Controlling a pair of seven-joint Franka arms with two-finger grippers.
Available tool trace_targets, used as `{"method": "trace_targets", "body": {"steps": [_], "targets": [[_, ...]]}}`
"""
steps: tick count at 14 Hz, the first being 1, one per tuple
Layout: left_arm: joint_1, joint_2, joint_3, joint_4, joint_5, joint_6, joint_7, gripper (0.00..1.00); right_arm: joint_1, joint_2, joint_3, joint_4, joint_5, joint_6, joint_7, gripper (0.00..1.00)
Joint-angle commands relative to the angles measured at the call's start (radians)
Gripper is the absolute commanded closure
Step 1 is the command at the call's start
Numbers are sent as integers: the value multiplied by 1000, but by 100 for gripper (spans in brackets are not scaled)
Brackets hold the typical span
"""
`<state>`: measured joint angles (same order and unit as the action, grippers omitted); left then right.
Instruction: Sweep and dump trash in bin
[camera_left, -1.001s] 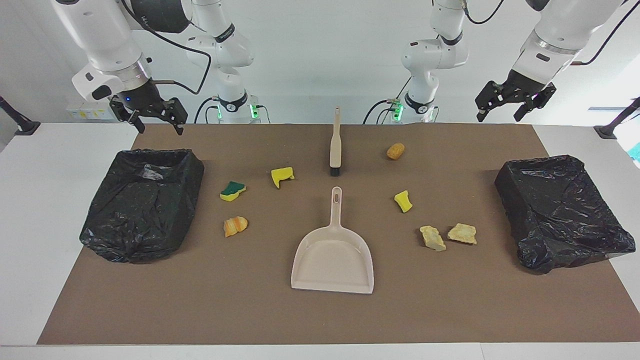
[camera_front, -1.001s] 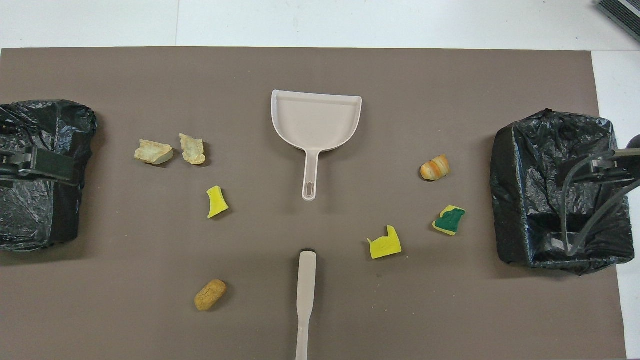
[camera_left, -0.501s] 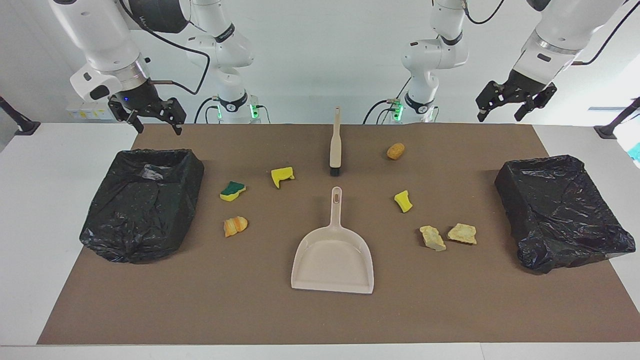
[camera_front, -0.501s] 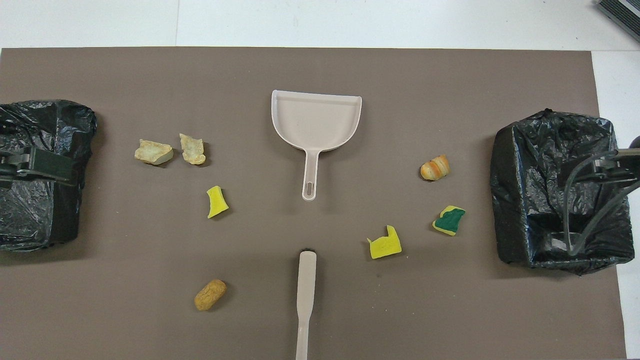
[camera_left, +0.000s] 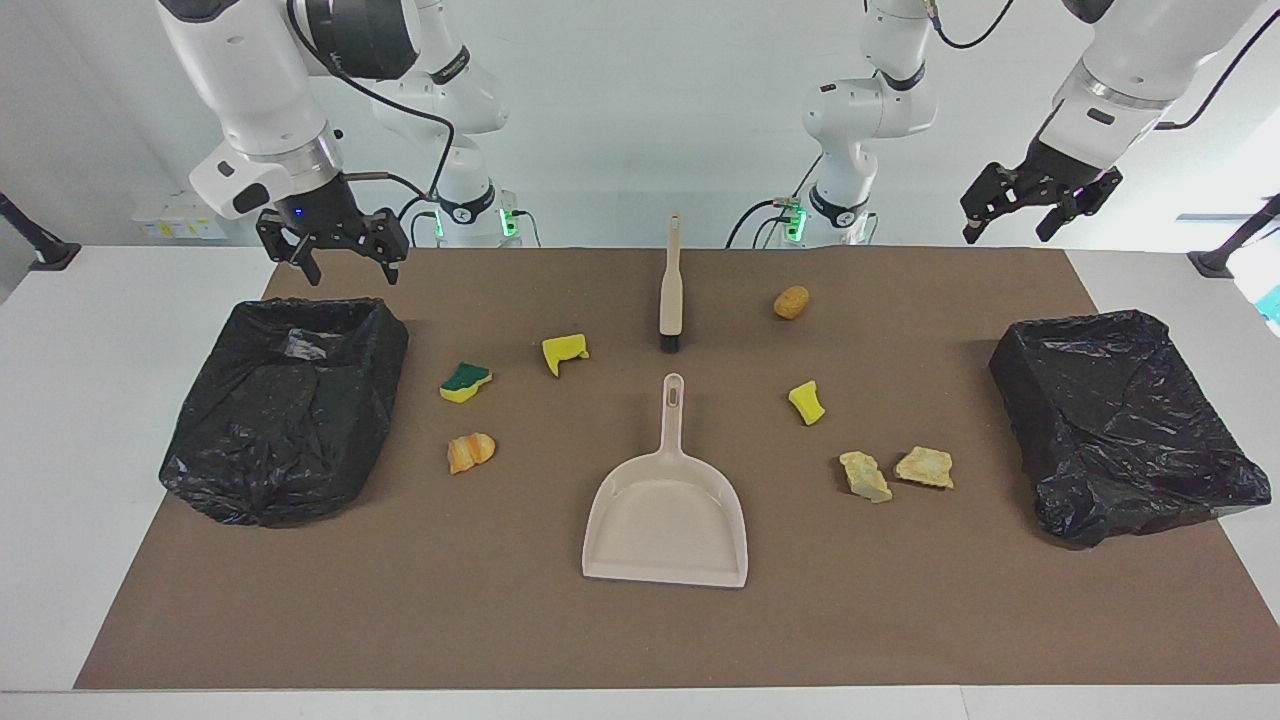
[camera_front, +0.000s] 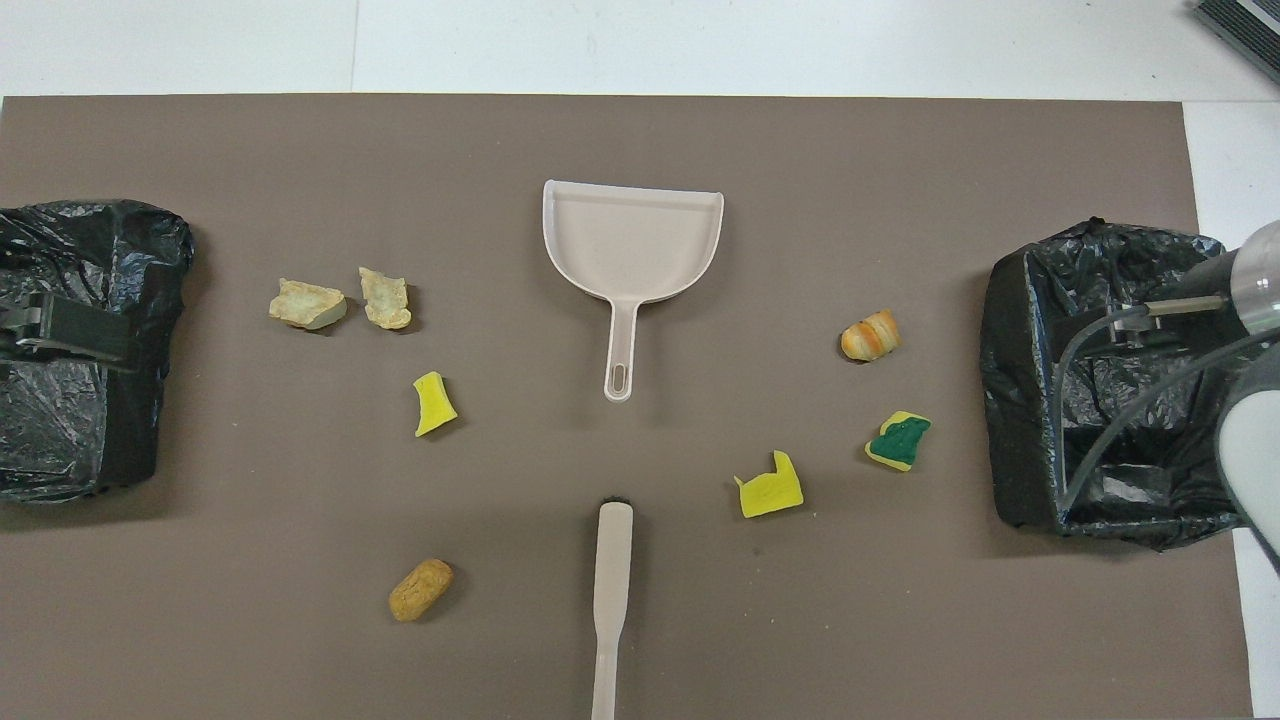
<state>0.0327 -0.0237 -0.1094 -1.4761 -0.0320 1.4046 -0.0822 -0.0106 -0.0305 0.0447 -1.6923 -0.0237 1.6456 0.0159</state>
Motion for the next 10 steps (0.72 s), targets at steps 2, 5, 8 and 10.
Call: {"method": "trace_targets", "body": {"steps": [2, 5, 8, 10], "targets": [[0, -18, -3, -7, 3, -21, -1, 0, 7, 1, 0, -66, 33, 62, -59, 0], [-14, -56, -13, -72, 1, -3, 12, 0, 36, 70, 7, 2, 42, 40, -37, 0], [-71, -90, -19, -125, 1, 20, 3, 0, 99, 118, 14, 5, 47, 92, 92, 0], [-120, -149, -20, -231, 1, 77, -4, 0, 144, 147, 14, 6, 48, 115, 159, 0]]}}
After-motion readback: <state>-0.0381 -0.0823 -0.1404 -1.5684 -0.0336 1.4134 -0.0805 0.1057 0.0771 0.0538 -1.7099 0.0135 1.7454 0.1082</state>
